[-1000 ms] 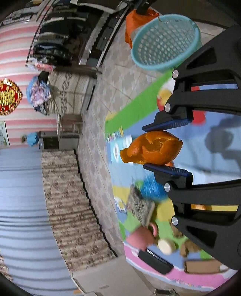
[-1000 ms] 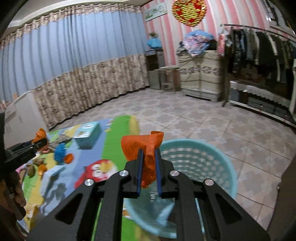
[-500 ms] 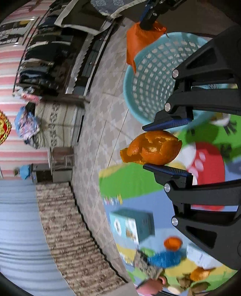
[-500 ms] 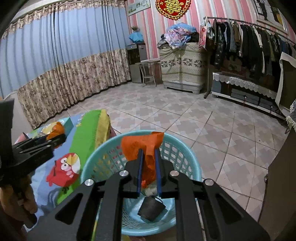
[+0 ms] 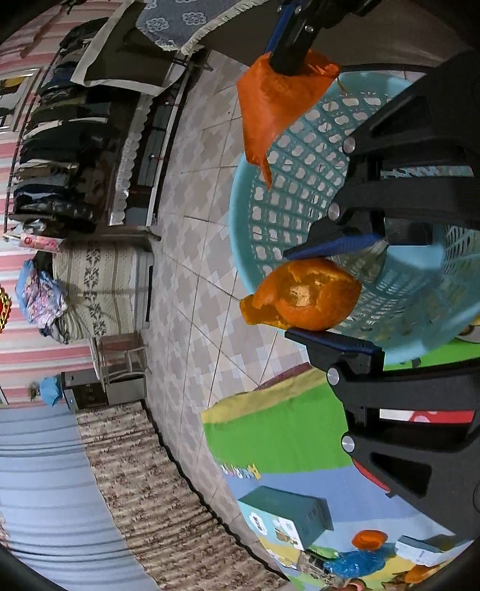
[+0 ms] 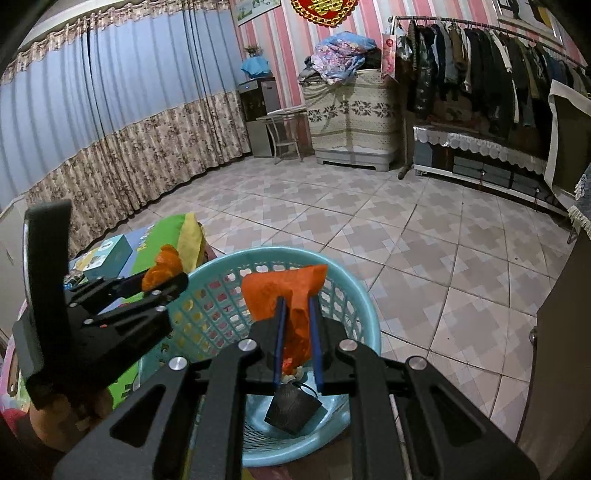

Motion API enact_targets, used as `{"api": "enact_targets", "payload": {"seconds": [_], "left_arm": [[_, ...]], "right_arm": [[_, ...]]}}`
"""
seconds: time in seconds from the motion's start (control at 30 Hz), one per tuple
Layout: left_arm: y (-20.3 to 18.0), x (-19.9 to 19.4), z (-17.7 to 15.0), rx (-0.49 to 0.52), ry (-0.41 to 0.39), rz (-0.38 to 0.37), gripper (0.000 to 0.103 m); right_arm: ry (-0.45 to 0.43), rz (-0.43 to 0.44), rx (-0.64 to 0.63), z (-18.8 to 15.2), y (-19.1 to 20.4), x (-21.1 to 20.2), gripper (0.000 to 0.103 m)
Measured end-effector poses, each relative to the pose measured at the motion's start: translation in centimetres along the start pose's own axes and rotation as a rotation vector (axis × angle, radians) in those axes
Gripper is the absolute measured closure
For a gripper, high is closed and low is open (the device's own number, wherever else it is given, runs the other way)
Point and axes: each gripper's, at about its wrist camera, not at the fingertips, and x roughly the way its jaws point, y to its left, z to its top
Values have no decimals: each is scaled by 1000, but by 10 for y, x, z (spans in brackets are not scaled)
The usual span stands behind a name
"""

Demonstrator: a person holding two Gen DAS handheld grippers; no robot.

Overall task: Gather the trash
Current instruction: 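Carry the peel and orange bag over the teal basket and open both tools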

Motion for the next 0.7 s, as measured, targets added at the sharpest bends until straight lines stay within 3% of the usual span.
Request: {"api": "enact_targets", "payload": {"seconds": [0.07,0.13,0.2,0.43,0.7], "left_arm": [[1,0,0,4,2,7,58],[1,-1,1,13,0,25,41],[2,-5,1,11,-12,32,36],[23,-22,5,-4,-60,99,19],[44,-40,3,-33,-95,134,12]], "right_arm": [[6,0,0,-1,0,2,90],[10,2,4,-1,0,2,90],[12,5,8,-1,0,2,90],[18,9,-7,-2,2,6,90],[44,25,-54,-8,33,26,90]]}}
